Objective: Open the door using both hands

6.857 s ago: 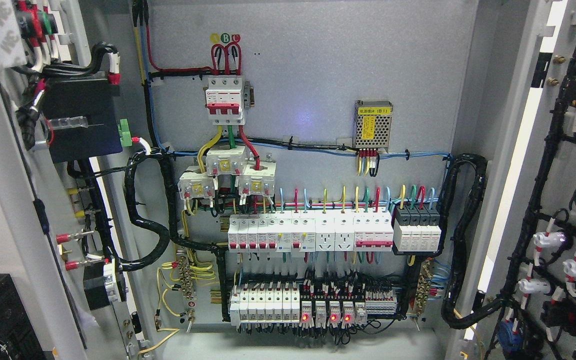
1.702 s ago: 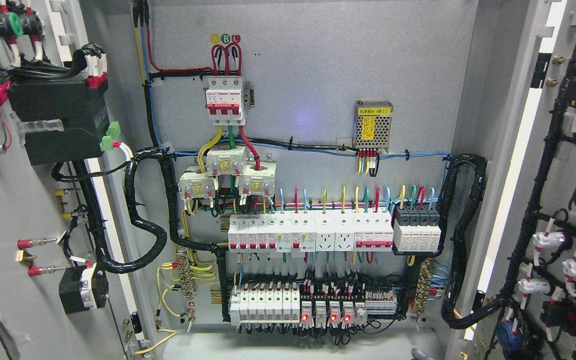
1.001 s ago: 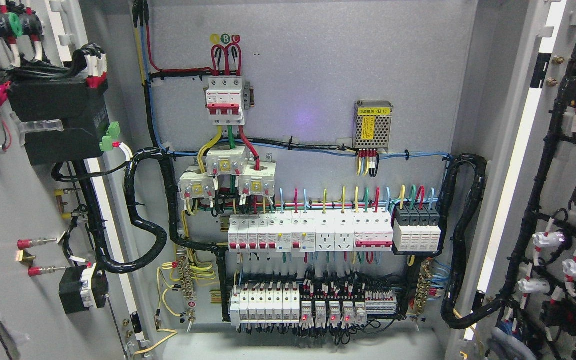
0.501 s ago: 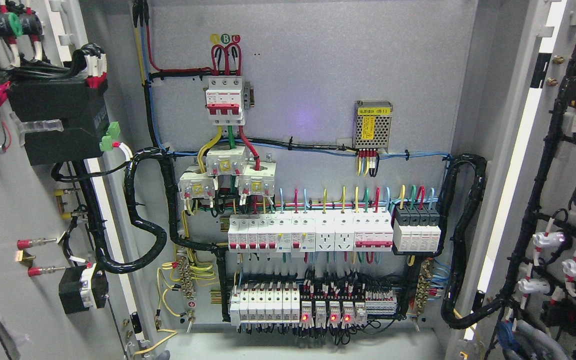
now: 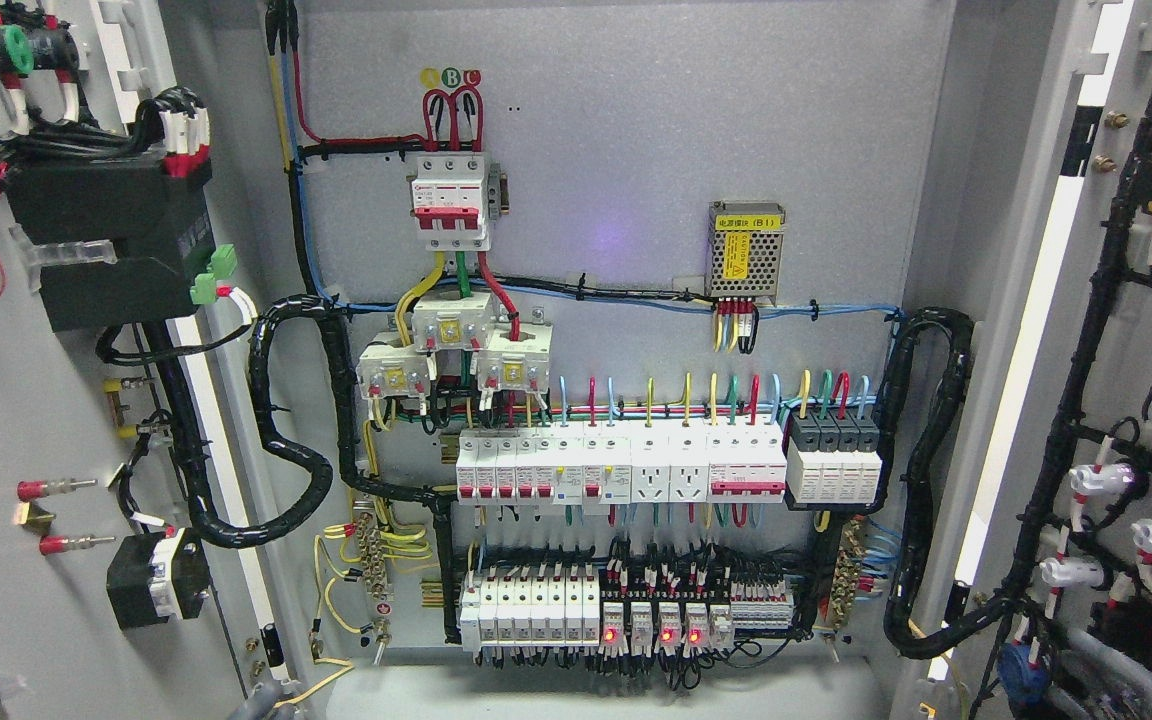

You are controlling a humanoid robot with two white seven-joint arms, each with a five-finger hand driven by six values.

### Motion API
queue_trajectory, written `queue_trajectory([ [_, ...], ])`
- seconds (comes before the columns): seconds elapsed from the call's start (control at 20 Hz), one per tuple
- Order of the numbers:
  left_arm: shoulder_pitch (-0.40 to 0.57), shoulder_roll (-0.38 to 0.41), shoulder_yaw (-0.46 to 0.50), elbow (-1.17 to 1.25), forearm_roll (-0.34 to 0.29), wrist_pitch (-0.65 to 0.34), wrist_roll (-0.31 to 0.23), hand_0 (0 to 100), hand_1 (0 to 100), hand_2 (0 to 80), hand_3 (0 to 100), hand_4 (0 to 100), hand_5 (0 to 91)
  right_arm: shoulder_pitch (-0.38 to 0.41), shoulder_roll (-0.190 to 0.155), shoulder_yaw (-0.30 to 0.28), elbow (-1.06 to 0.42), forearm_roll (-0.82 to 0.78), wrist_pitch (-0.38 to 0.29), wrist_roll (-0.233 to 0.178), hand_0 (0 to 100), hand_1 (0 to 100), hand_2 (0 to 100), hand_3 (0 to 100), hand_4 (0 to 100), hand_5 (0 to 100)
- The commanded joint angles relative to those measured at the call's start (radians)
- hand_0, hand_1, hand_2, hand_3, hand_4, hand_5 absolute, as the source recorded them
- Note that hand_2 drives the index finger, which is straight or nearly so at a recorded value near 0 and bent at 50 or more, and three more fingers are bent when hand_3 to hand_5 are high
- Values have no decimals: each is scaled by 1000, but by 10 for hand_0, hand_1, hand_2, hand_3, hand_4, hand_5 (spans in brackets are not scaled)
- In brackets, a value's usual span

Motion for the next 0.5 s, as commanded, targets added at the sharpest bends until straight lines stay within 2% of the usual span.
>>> queue_trajectory([
  [0.0,3,66,127,1,80,0,0,0,0,0,0,0,0,15,-20,-32,0,-1,-14,-1,192,0,0,0,0,0],
  [0.3,37,133,253,5,212,1,0,0,0,0,0,0,0,28,-15,-45,4,-8,-20,-2,192,0,0,0,0,0],
  [0.45,60,153,304,8,261,1,0,0,0,0,0,0,0,35,-14,-60,10,-94,-15,-4,192,0,0,0,0,0],
])
